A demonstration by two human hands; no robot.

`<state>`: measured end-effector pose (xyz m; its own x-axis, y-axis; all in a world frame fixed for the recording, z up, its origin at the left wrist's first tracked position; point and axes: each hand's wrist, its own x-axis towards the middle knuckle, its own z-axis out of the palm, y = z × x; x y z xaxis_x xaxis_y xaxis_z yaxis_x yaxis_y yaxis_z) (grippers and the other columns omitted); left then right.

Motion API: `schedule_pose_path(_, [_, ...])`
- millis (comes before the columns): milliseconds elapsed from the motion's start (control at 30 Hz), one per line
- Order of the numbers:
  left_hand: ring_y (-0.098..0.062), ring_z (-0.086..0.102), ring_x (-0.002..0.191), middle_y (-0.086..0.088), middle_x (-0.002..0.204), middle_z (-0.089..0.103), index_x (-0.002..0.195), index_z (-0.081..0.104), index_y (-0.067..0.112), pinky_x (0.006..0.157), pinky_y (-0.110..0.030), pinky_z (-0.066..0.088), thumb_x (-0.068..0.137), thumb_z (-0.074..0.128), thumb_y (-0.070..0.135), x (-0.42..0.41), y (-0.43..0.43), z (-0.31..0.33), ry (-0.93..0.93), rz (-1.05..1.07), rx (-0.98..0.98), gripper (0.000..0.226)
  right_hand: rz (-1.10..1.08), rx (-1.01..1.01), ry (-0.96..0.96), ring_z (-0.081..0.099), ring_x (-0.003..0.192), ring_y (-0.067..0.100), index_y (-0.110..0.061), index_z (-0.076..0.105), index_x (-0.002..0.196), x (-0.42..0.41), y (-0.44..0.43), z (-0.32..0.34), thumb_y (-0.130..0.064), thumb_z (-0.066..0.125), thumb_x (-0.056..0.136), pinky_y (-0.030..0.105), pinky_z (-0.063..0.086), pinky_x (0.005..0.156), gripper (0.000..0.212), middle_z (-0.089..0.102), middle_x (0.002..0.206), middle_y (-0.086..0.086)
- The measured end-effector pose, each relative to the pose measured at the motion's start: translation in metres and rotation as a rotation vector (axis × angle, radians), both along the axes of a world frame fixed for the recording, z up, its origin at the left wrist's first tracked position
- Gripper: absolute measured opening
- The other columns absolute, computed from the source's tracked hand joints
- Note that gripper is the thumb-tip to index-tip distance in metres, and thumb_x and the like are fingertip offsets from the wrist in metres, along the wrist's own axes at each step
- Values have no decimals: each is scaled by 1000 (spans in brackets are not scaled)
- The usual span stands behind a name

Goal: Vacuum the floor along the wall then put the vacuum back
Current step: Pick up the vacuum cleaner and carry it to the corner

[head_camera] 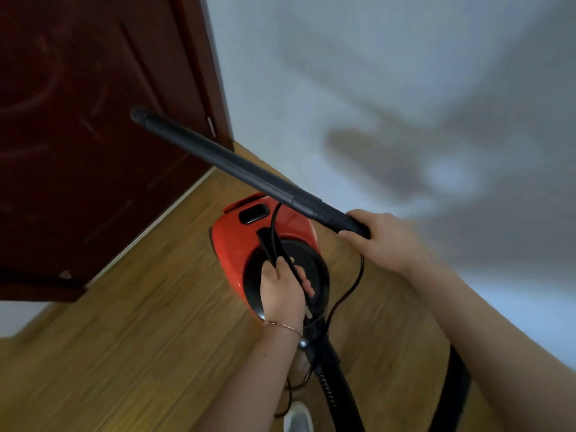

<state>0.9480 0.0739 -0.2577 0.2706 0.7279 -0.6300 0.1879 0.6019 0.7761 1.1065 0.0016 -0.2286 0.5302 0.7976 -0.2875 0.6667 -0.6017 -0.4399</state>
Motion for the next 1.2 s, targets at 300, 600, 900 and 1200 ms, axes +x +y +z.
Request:
schedule_pose_path(300, [-12,37,38,-2,59,44,80,43,12,38,-23,35,100,29,16,-112,6,114,-87,301,104,25,318,86,-113,59,70,19,-22,60,102,-81,31,112,-44,50,91,28,42,57,27,64,78,-1])
schedule_pose_path(600, [-15,39,43,-2,60,46,80,44,12,39,-25,37,99,30,17,-253,-8,154,-7,607,153,24,688,91,-124,59,58,17,-26,53,91,-217,82,146,-44,48,93,35,50,52,19,58,67,-5])
schedule_pose_path(900, [-12,39,38,-3,59,44,83,44,11,39,-24,35,96,31,14,-431,0,161,33,979,162,19,993,104,-91,60,66,16,-25,56,101,-425,142,150,-47,47,92,26,43,51,25,61,78,-6])
schedule_pose_path(1200, [-14,40,44,-2,61,45,86,46,10,40,-25,37,95,32,15,-632,39,182,43,1176,186,18,1242,168,-180,56,62,16,-21,54,105,-648,226,173,-49,46,93,26,40,48,32,56,72,-7])
